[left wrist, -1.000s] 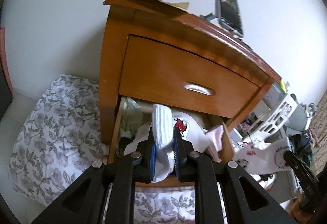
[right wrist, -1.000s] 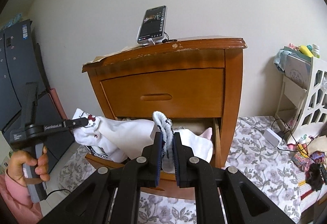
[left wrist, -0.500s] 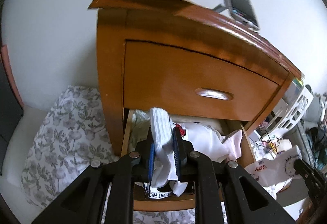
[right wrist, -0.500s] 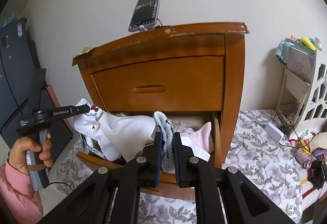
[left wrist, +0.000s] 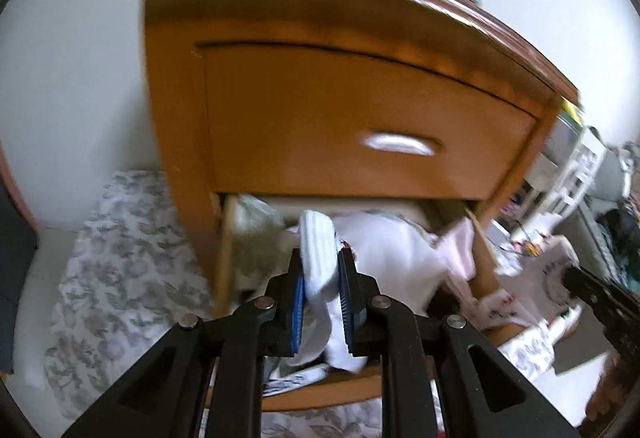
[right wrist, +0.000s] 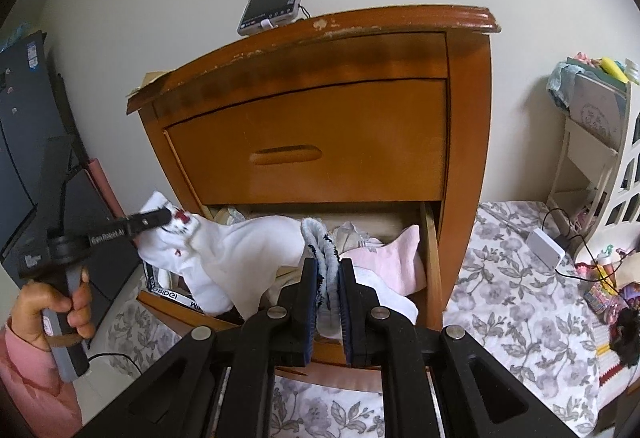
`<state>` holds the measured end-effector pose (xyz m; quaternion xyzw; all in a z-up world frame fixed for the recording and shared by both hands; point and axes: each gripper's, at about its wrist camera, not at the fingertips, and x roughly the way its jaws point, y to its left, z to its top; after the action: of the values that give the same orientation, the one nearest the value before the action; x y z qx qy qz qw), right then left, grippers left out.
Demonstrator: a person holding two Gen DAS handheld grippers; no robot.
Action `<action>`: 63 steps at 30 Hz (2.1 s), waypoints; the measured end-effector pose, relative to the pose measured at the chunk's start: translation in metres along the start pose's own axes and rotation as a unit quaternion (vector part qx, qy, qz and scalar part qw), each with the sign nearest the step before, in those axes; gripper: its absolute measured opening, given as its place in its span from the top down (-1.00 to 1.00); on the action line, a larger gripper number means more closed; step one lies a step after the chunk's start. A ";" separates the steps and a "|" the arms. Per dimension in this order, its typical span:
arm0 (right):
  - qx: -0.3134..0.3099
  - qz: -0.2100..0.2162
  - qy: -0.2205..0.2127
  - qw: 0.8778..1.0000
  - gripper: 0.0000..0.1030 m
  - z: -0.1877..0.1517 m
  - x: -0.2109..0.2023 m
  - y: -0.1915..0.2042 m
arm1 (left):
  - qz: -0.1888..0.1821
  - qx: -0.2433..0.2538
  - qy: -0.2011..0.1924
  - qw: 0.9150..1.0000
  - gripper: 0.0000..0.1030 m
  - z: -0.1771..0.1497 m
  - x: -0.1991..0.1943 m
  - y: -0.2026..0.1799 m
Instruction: Organize soft objects
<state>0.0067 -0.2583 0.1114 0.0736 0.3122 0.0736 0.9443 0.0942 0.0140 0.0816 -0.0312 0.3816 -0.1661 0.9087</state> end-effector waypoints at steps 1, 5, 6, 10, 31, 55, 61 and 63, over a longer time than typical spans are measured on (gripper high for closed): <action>0.000 0.000 0.001 1.000 0.78 0.000 0.001 0.000 | -0.020 0.006 0.006 1.000 0.70 -0.003 0.004 -0.006; 0.000 0.000 0.004 1.000 0.78 0.001 0.007 -0.001 | -0.070 0.013 0.034 0.997 0.70 -0.014 0.019 -0.018; 0.000 0.000 0.006 1.000 0.78 0.001 0.009 -0.001 | -0.075 0.013 0.042 0.996 0.70 -0.017 0.024 -0.020; 0.002 0.001 0.014 1.000 0.78 -0.001 0.015 -0.003 | -0.066 0.003 0.075 0.995 0.70 -0.025 0.046 -0.016; 0.010 0.005 0.025 1.000 0.78 -0.007 0.028 -0.009 | 0.022 0.071 0.036 0.997 0.06 -0.030 0.015 -0.022; 0.014 0.007 0.033 0.999 0.78 -0.011 0.035 -0.009 | -0.056 0.053 0.051 0.996 0.85 -0.038 0.033 -0.025; 0.017 0.006 0.029 0.999 0.78 -0.012 0.034 -0.011 | -0.067 0.034 0.042 0.996 0.86 -0.038 0.031 -0.018; 0.017 0.006 0.028 0.999 0.78 -0.012 0.034 -0.011 | -0.071 0.025 0.036 0.996 0.86 -0.036 0.028 -0.013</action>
<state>0.0279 -0.2619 0.0802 0.0892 0.3394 0.0756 0.9333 0.0834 -0.0052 0.0400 -0.0297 0.4064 -0.2412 0.8808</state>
